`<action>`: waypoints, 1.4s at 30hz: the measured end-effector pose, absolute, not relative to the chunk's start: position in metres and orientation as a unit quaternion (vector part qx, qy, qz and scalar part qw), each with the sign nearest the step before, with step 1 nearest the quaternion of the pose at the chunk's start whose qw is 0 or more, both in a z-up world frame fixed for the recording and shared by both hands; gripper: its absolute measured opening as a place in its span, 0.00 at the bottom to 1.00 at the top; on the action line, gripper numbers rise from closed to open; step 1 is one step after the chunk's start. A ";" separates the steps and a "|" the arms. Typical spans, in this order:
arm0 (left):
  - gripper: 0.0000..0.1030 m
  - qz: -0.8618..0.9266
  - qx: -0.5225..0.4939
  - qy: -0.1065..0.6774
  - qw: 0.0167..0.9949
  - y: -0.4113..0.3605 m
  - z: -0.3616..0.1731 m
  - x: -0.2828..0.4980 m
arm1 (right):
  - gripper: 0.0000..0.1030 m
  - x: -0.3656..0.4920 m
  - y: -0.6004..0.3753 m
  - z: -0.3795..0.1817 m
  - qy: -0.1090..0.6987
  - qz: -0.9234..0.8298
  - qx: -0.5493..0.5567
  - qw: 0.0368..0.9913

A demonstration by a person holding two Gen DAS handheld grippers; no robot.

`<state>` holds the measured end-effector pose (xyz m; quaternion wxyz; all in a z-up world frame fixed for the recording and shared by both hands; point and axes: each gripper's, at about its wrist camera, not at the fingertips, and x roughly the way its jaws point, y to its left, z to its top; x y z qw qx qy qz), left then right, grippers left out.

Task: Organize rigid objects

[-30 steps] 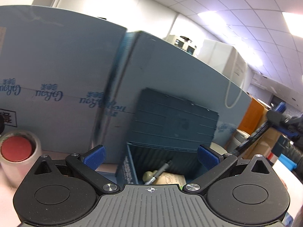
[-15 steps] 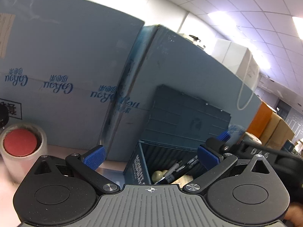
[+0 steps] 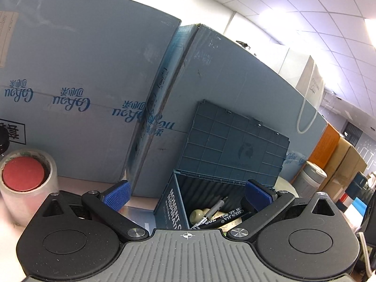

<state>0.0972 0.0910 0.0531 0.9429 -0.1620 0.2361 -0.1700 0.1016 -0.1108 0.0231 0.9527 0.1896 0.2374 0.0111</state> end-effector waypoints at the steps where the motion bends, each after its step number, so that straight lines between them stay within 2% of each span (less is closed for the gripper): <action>1: 1.00 -0.170 -0.162 0.236 0.943 0.091 0.053 0.097 | 0.23 0.101 -0.110 0.022 0.238 0.004 0.181 0.954; 3: 1.00 -0.171 -0.161 0.236 0.943 0.091 0.053 0.097 | 0.31 0.100 -0.108 0.022 0.241 -0.008 0.169 0.956; 5: 1.00 -0.171 -0.161 0.236 0.943 0.091 0.053 0.096 | 0.45 0.099 -0.110 0.021 0.242 -0.016 0.164 0.956; 6: 1.00 -0.171 -0.161 0.235 0.943 0.091 0.053 0.096 | 0.48 0.098 -0.110 0.022 0.238 -0.020 0.160 0.958; 7: 1.00 -0.172 -0.161 0.235 0.943 0.090 0.053 0.096 | 0.56 0.097 -0.110 0.023 0.235 -0.025 0.157 0.959; 8: 1.00 -0.172 -0.161 0.234 0.943 0.091 0.054 0.096 | 0.70 0.095 -0.110 0.023 0.231 -0.030 0.155 0.960; 10: 1.00 -0.172 -0.164 0.229 0.944 0.091 0.054 0.094 | 0.83 0.091 -0.112 0.026 0.221 -0.036 0.152 0.963; 12: 1.00 -0.168 -0.174 0.219 0.945 0.093 0.056 0.092 | 0.84 0.087 -0.113 0.030 0.213 -0.041 0.148 0.965; 19: 1.00 -0.154 -0.184 0.151 0.959 0.096 0.075 0.066 | 1.00 0.052 -0.117 0.048 0.148 -0.051 0.145 0.977; 33: 1.00 -0.153 -0.068 0.090 0.982 0.062 0.077 0.005 | 1.00 -0.025 -0.121 0.042 0.019 -0.079 0.105 0.991; 38: 1.00 -0.141 -0.092 0.035 0.985 0.057 0.053 -0.012 | 1.00 -0.034 -0.132 0.028 -0.014 -0.100 0.088 0.991; 42: 1.00 -0.133 -0.102 -0.003 0.986 0.047 0.035 -0.014 | 1.00 -0.026 -0.140 0.013 -0.009 -0.116 0.055 0.992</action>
